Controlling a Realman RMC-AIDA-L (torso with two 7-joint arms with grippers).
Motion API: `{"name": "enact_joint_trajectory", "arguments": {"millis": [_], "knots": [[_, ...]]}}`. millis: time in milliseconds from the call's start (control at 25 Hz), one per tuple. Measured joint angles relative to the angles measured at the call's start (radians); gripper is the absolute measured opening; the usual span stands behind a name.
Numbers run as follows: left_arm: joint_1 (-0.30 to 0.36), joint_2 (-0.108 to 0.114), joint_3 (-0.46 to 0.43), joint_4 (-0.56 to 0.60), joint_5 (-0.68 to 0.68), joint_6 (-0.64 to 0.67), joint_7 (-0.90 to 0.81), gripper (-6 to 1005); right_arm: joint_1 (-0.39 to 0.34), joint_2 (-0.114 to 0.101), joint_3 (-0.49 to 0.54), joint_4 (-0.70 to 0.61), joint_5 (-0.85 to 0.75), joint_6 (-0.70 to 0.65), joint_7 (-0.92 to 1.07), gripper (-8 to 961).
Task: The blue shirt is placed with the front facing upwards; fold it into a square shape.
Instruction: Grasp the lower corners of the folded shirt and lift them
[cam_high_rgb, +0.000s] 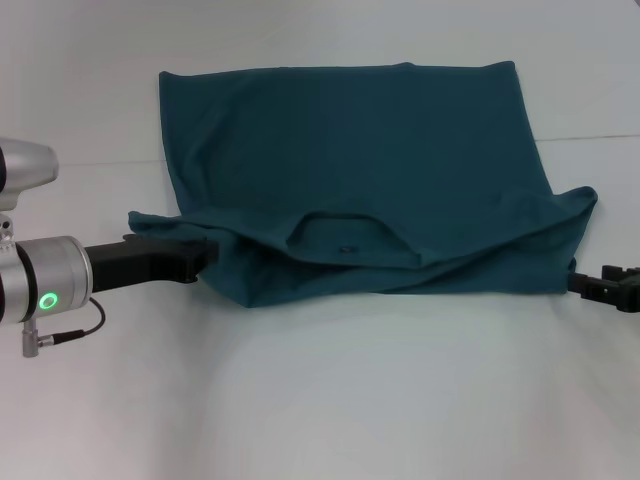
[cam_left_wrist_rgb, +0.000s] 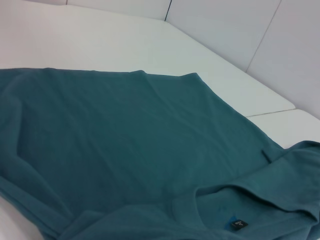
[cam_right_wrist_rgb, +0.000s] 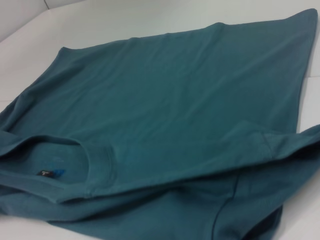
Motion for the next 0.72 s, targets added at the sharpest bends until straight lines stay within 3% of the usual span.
{"name": "enact_joint_trajectory", "arguments": {"millis": [720], "knots": [[0.003, -0.002, 0.001, 0.0, -0.003, 0.0, 0.0, 0, 0.068, 0.0, -0.077, 0.136, 0.001, 0.207, 0.013, 665]]}}
